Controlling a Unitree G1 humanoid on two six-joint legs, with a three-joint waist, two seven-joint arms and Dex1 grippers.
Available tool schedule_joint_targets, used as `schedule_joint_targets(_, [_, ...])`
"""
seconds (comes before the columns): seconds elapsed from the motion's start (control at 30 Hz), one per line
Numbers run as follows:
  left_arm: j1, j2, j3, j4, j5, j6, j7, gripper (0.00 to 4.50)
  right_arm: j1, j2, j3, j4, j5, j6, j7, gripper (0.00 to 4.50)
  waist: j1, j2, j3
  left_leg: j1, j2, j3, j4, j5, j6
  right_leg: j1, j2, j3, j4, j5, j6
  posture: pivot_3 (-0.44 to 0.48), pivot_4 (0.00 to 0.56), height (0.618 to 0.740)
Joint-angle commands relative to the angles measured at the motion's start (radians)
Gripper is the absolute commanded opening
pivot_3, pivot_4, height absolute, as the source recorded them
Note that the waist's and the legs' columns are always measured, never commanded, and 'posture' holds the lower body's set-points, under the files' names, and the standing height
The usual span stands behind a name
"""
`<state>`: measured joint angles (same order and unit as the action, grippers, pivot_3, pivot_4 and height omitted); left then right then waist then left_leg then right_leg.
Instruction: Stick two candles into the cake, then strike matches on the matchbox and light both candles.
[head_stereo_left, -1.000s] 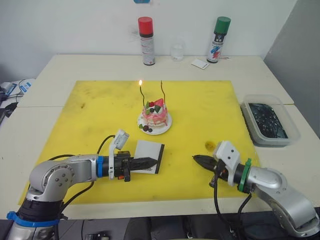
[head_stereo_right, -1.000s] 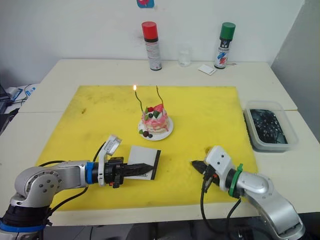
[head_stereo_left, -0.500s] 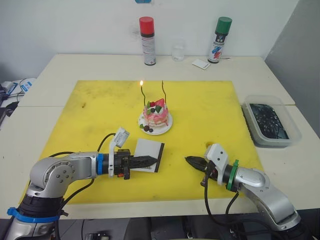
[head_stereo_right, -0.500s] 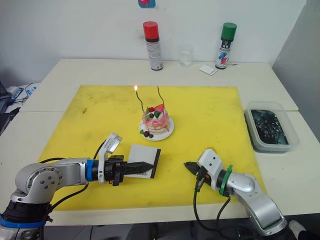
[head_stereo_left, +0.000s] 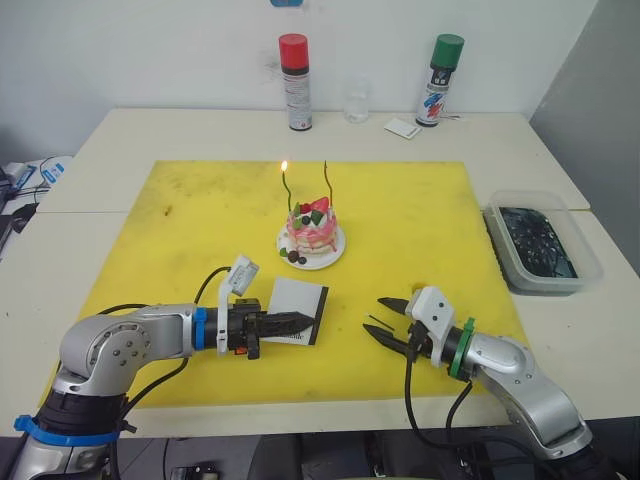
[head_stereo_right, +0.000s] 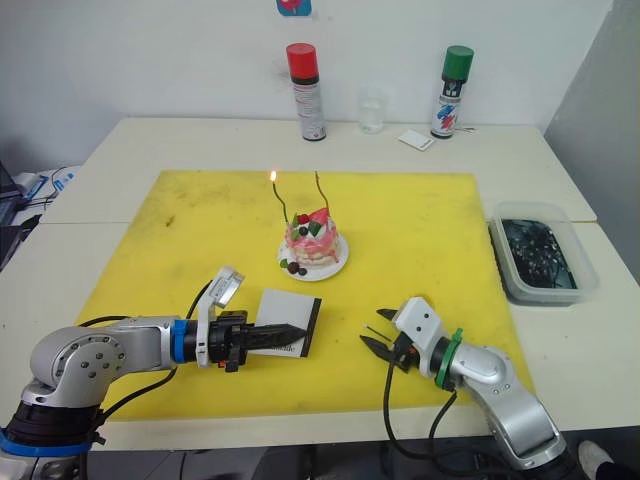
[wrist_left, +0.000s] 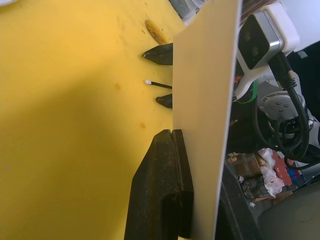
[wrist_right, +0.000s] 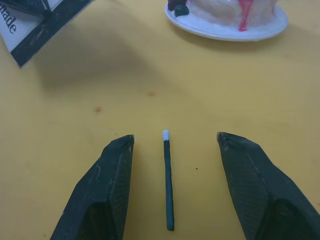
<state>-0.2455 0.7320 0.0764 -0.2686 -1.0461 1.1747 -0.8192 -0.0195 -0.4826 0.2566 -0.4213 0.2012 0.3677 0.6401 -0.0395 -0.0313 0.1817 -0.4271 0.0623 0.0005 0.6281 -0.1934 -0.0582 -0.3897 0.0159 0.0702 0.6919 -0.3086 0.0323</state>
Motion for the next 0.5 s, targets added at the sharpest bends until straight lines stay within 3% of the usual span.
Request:
schedule_joint_targets(0.03, [-0.001, 0.013, 0.011, -0.023, -0.002, 0.003, -0.011, 0.0, 0.008, 0.005, -0.016, -0.015, 0.014, -0.046, 0.019, 2.74, 0.0, 0.0, 0.0, 0.0, 0.0, 0.0, 0.0, 0.0, 0.0, 0.0, 0.0, 0.0, 0.0, 0.0, 0.0, 0.0, 0.15, 0.74])
schedule_joint_targets(0.5, [-0.004, 0.015, 0.013, -0.024, -0.004, 0.009, -0.009, 0.0, 0.029, 0.011, -0.024, 0.04, -0.032, -0.091, -0.007, 2.74, 0.006, 0.0, 0.0, 0.0, 0.0, 0.0, 0.0, 0.0, 0.0, 0.0, 0.0, 0.0, 0.001, 0.0, 0.0, 0.0, 0.15, 0.74])
